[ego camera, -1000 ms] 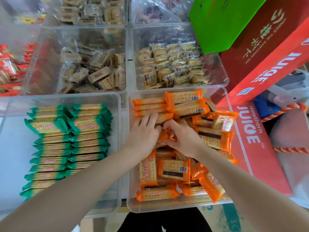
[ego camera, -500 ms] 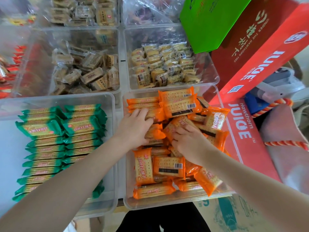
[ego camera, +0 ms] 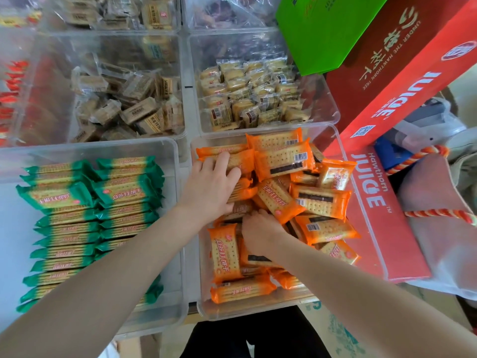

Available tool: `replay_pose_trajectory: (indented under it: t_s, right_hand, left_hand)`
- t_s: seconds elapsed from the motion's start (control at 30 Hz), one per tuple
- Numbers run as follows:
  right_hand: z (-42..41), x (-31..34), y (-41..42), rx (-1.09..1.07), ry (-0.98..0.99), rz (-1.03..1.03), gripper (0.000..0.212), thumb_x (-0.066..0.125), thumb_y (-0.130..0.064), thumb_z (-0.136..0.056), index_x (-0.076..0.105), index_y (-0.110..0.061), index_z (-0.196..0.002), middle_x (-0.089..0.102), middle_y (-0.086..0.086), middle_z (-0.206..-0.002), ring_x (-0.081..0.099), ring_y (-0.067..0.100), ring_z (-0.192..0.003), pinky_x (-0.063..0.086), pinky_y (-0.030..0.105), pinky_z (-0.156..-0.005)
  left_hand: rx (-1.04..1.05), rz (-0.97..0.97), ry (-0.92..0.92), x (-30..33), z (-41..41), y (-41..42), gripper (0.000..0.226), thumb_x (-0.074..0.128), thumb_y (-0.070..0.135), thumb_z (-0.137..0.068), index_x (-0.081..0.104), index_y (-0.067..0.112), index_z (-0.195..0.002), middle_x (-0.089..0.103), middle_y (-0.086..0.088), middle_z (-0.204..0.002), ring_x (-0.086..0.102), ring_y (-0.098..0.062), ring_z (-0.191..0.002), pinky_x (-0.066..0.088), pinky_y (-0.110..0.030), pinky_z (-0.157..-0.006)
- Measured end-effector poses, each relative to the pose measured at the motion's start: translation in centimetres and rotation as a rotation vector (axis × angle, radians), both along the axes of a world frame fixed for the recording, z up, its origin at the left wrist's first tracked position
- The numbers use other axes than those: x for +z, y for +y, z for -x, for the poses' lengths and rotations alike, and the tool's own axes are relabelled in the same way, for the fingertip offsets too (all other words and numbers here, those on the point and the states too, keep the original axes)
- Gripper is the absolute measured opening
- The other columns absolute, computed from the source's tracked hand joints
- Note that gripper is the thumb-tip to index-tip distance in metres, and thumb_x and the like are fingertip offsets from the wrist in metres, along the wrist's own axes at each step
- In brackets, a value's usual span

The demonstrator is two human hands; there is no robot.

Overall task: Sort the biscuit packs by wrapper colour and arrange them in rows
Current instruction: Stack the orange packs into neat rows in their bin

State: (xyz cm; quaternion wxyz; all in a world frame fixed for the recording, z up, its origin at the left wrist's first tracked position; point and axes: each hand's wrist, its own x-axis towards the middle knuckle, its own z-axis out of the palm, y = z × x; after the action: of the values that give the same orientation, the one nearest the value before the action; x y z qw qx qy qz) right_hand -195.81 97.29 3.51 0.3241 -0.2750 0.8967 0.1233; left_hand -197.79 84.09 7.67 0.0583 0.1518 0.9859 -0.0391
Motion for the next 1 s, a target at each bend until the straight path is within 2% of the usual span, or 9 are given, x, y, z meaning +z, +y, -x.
replay_pose_trajectory:
  t_s: [0.13, 0.27, 0.37, 0.43, 0.53, 0.67, 0.8, 0.9, 1.0]
  right_hand:
    - [-0.2, -0.2, -1.3, -0.412, -0.074, 0.115, 0.045, 0.033, -0.016, -0.096, 0.027, -0.001, -0.139, 0.035, 0.018, -0.141, 0.033, 0.03, -0.13, 0.026, 0.034, -0.108]
    - [0.5, -0.4, -1.7, -0.667, -0.194, 0.18, 0.042, 0.034, -0.016, -0.096, 0.032, -0.008, -0.138, 0.035, 0.012, -0.142, 0.03, 0.028, -0.134, 0.026, 0.035, -0.109]
    - [0.8, -0.7, -1.8, -0.776, -0.209, 0.218, 0.033, 0.037, -0.014, -0.095, 0.043, -0.01, -0.128, 0.047, 0.012, -0.13, 0.046, 0.028, -0.12, 0.041, 0.033, -0.097]
    - [1.0, -0.9, -1.9, -0.828, -0.202, 0.22, 0.027, 0.039, -0.013, -0.095, 0.047, -0.011, -0.121, 0.052, 0.011, -0.124, 0.051, 0.027, -0.113, 0.044, 0.032, -0.09]
    - [0.9, -1.0, -2.0, -0.909, -0.21, 0.206, 0.035, 0.04, -0.012, -0.096, 0.042, -0.009, -0.131, 0.046, 0.013, -0.133, 0.046, 0.028, -0.122, 0.04, 0.034, -0.098]
    - [0.5, -1.3, -1.7, -1.104, -0.243, 0.556, 0.036, 0.045, -0.014, -0.094, 0.046, -0.005, -0.129, 0.054, 0.017, -0.125, 0.054, 0.032, -0.112, 0.045, 0.033, -0.088]
    - [1.0, -0.7, -1.3, -1.306, -0.202, 0.643, 0.026, 0.058, -0.032, -0.09, 0.043, -0.015, -0.103, 0.056, 0.007, -0.104, 0.057, 0.027, -0.098, 0.049, 0.037, -0.089]
    - [1.0, 0.0, -0.7, -1.342, -0.26, 0.771, 0.031, 0.062, -0.031, -0.088, 0.046, -0.017, -0.111, 0.056, 0.003, -0.109, 0.055, 0.024, -0.101, 0.047, 0.035, -0.09]
    - [0.6, 0.2, 0.0, -1.263, -0.29, 0.812, 0.035, 0.064, -0.031, -0.087, 0.047, -0.018, -0.115, 0.05, -0.004, -0.099, 0.05, 0.017, -0.093, 0.041, 0.028, -0.079]
  left_hand:
    - [-0.047, -0.018, -0.03, -0.2, 0.1, -0.7, 0.064, 0.08, 0.044, -0.059, 0.057, 0.011, -0.109, 0.048, -0.021, -0.124, 0.056, -0.038, -0.098, 0.045, -0.046, -0.084]
    - [-0.11, -0.001, -0.077, -0.7, -0.1, -0.5, 0.059, 0.065, 0.045, -0.078, 0.043, 0.018, -0.124, 0.028, -0.014, -0.14, 0.041, -0.033, -0.117, 0.037, -0.044, -0.096]
    - [-0.101, 0.011, -0.079, -0.8, 0.0, -0.3, 0.057, 0.063, 0.045, -0.08, 0.042, 0.018, -0.126, 0.026, -0.012, -0.141, 0.037, -0.031, -0.121, 0.035, -0.042, -0.097]
    - [-0.093, 0.018, -0.091, -0.8, -0.1, -0.3, 0.056, 0.063, 0.043, -0.081, 0.042, 0.017, -0.126, 0.025, -0.013, -0.142, 0.035, -0.031, -0.124, 0.034, -0.043, -0.099]
    - [-0.086, 0.026, -0.092, -1.0, -0.1, -0.3, 0.055, 0.063, 0.042, -0.081, 0.044, 0.017, -0.126, 0.024, -0.013, -0.144, 0.032, -0.031, -0.127, 0.031, -0.044, -0.102]
    - [-0.073, 0.002, -0.092, -1.0, 0.0, -0.3, 0.054, 0.063, 0.042, -0.082, 0.044, 0.018, -0.127, 0.024, -0.012, -0.144, 0.032, -0.031, -0.126, 0.03, -0.045, -0.103]
    - [-0.074, -0.022, -0.075, -1.1, -0.1, -0.4, 0.055, 0.061, 0.046, -0.082, 0.044, 0.018, -0.126, 0.027, -0.012, -0.142, 0.034, -0.031, -0.125, 0.03, -0.045, -0.102]
    - [-0.072, -0.034, -0.07, -1.1, -0.2, -0.3, 0.055, 0.061, 0.047, -0.081, 0.045, 0.018, -0.125, 0.029, -0.012, -0.141, 0.036, -0.031, -0.123, 0.032, -0.044, -0.1]
    - [-0.073, -0.03, -0.072, -1.1, -0.2, -0.4, 0.054, 0.064, 0.043, -0.079, 0.048, 0.017, -0.123, 0.03, -0.013, -0.14, 0.038, -0.032, -0.122, 0.034, -0.044, -0.098]
